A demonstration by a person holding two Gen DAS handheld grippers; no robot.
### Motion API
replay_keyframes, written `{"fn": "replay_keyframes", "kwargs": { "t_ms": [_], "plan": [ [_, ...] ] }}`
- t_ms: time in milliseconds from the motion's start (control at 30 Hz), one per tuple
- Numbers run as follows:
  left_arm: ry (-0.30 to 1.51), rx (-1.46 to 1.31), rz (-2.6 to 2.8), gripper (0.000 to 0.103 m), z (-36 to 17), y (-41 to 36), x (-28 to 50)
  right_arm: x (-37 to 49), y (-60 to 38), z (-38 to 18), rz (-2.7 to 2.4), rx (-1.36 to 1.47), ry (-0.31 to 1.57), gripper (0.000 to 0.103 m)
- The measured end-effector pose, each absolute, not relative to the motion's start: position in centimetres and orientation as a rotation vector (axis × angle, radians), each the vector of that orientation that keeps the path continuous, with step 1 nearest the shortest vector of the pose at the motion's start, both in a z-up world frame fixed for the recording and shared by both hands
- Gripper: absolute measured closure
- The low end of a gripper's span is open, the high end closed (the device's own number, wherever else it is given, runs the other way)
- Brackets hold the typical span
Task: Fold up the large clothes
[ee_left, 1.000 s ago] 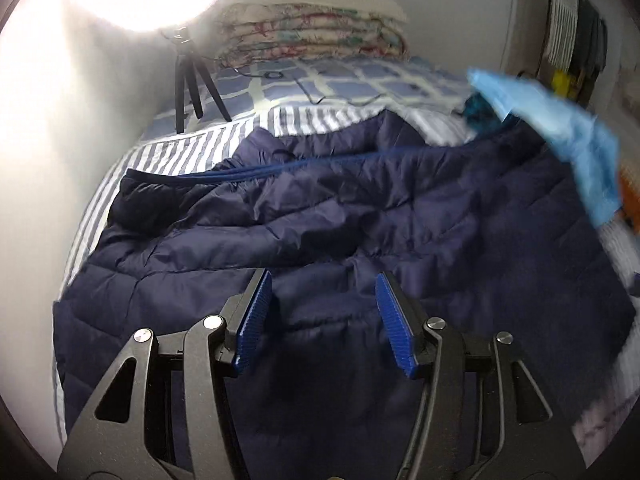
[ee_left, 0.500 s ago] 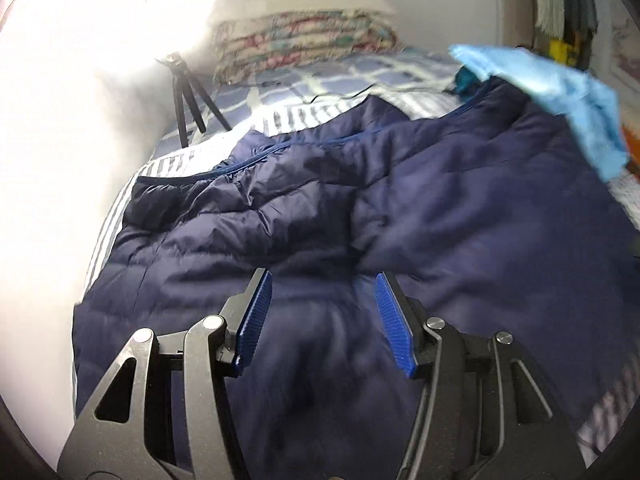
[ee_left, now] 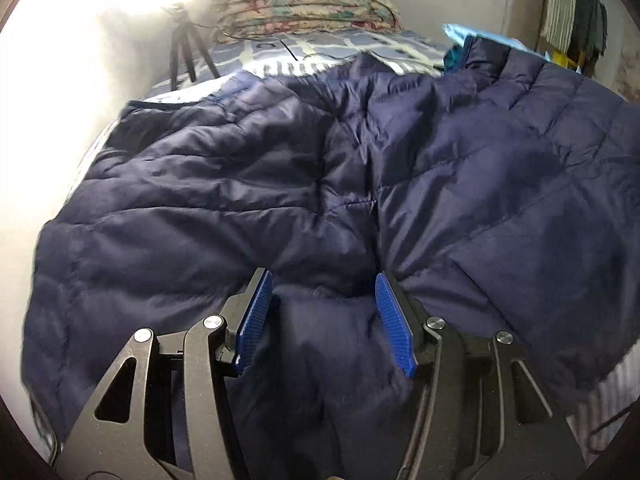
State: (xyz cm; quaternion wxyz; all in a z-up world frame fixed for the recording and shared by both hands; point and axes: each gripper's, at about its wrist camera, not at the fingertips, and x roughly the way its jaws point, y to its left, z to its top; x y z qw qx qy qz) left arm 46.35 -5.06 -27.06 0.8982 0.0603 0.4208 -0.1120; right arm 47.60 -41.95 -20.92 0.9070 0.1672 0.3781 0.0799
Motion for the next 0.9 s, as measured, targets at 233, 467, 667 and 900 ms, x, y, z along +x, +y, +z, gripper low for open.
{"fn": "replay_keyframes", "kwargs": {
  "t_ms": [233, 467, 667, 900],
  "plan": [
    [0.771, -0.021, -0.21, 0.047, -20.2, 1.2, 37.1, 45.6, -36.1, -15.5, 0.239, 0.11, 0.672, 0.093],
    [0.708, -0.173, -0.132, 0.047, -18.8, 6.4, 26.3, 45.0, -30.2, -12.3, 0.35, -0.021, 0.602, 0.093],
    [0.649, -0.199, -0.063, 0.047, -18.8, 8.9, 21.9, 45.9, -22.1, -11.0, 0.484, -0.097, 0.578, 0.093],
    [0.593, -0.261, -0.025, 0.047, -18.7, 11.3, 19.5, 47.8, -11.1, -14.6, 0.675, -0.106, 0.662, 0.093]
  ]
}}
